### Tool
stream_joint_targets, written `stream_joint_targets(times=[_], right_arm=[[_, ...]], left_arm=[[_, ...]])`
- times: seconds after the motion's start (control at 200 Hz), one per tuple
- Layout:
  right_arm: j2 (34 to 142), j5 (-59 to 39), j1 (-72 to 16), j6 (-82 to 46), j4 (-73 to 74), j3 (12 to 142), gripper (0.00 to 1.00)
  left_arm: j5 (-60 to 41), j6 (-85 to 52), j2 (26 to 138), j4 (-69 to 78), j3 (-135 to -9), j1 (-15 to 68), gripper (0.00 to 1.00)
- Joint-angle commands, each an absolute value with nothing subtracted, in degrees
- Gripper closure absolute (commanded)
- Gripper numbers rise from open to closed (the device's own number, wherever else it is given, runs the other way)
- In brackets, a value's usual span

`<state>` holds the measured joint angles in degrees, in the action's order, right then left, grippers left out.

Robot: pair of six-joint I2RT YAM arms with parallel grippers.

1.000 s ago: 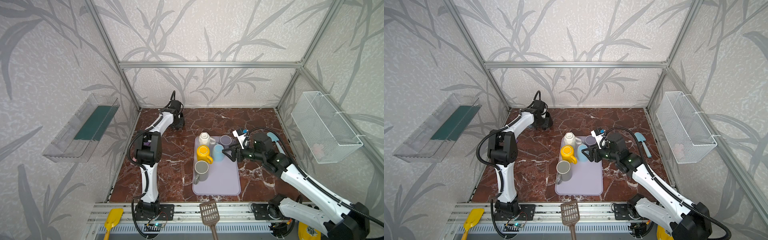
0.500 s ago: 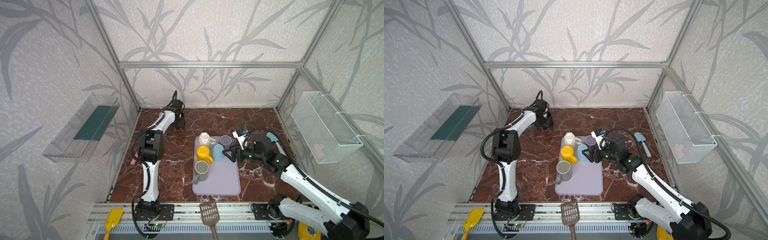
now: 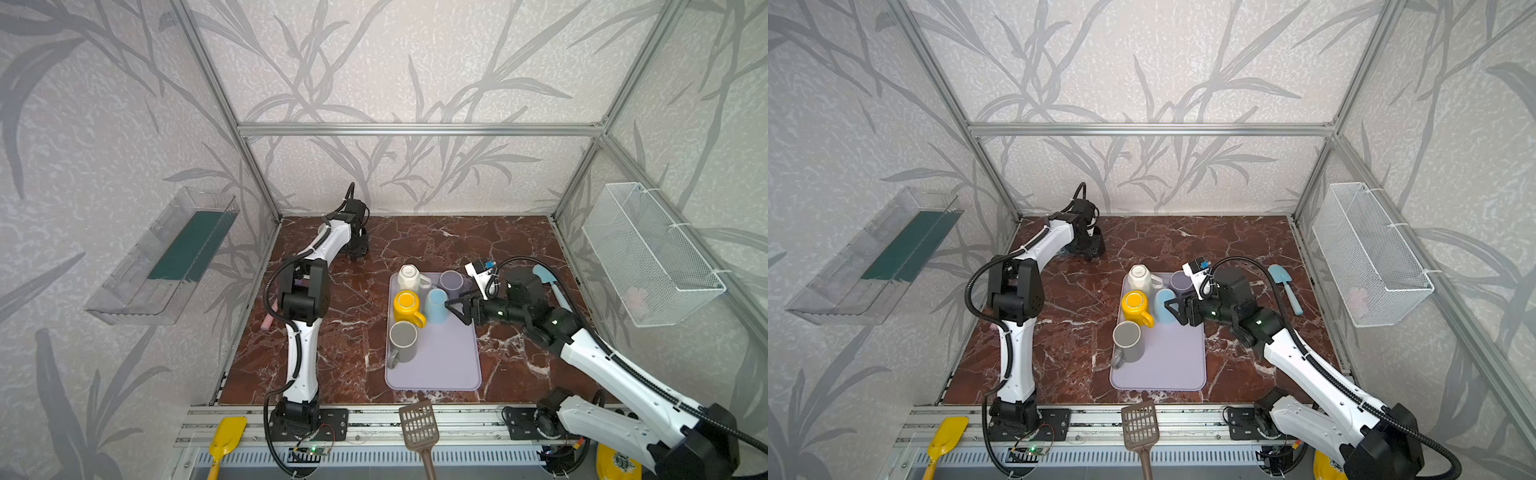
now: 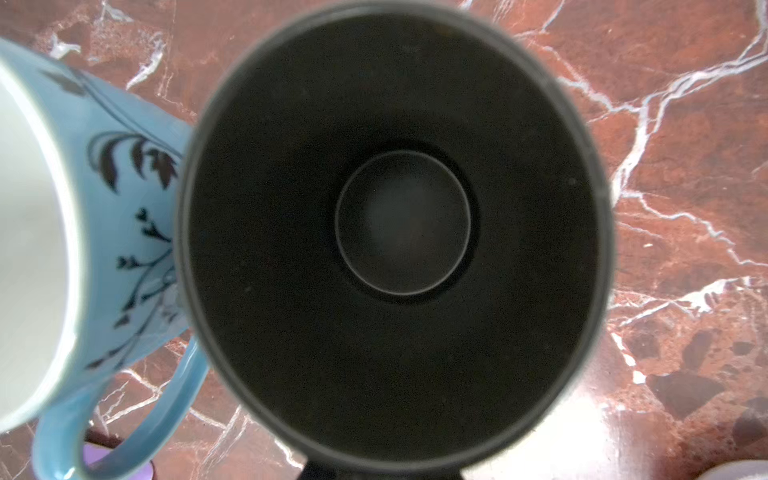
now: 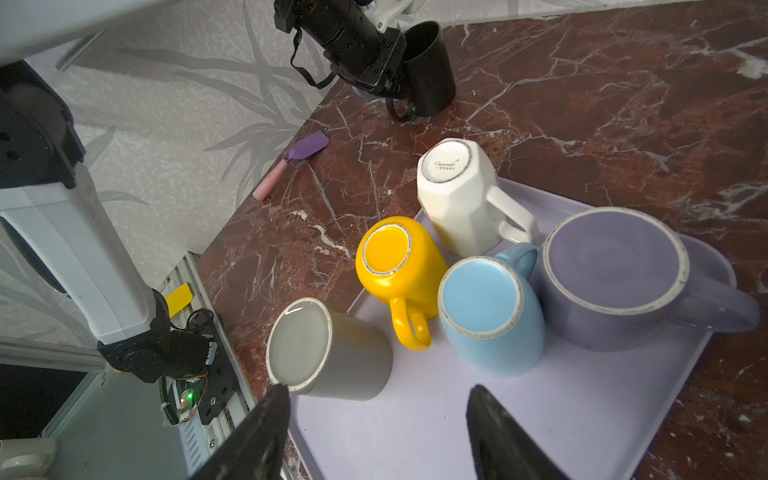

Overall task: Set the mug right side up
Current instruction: 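Lower the black mug mouth-up onto the table beside the blue flowered mug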

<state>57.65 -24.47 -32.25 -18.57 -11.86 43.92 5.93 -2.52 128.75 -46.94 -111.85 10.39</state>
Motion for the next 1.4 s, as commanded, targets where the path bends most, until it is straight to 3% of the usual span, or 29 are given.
stream_joint_targets(times=[0.0,0.485,0.705,0.87,1.01,1.205,1.27,1.394], right_arm=[[56.6,-24.13,-32.03,-18.3,-11.16,43.33,0.32],[56.25,-23.77,-31.99,-18.2,-11.08,42.89,0.32],[56.08,-23.6,-32.04,-18.19,-11.07,42.78,0.32],[55.73,-23.42,-32.01,-18.06,-11.31,42.47,0.32],[55.29,-23.08,-32.03,-17.93,-11.61,42.29,0.32],[55.2,-22.68,-32.08,-17.69,-11.88,42.1,0.32],[55.28,-22.68,-32.06,-17.67,-11.95,42.1,0.32],[55.37,-22.68,-32.0,-17.78,-11.91,42.08,0.32]], left_arm=[[7.04,-2.61,129.5,-48.18,-116.21,10.59,1.0],[7.46,-2.64,130.57,-50.41,-117.51,10.74,1.0],[8.07,-2.59,130.53,-50.5,-117.65,10.82,0.7],[8.69,-2.68,130.48,-50.62,-117.77,10.81,0.59],[8.79,-2.88,130.23,-50.87,-117.73,10.81,0.41],[8.26,-3.42,128.27,-50.91,-117.14,10.93,0.31],[8.05,-3.6,127.41,-50.43,-116.61,10.91,0.23],[7.41,-3.95,125.67,-49.52,-115.75,10.92,0.19]])
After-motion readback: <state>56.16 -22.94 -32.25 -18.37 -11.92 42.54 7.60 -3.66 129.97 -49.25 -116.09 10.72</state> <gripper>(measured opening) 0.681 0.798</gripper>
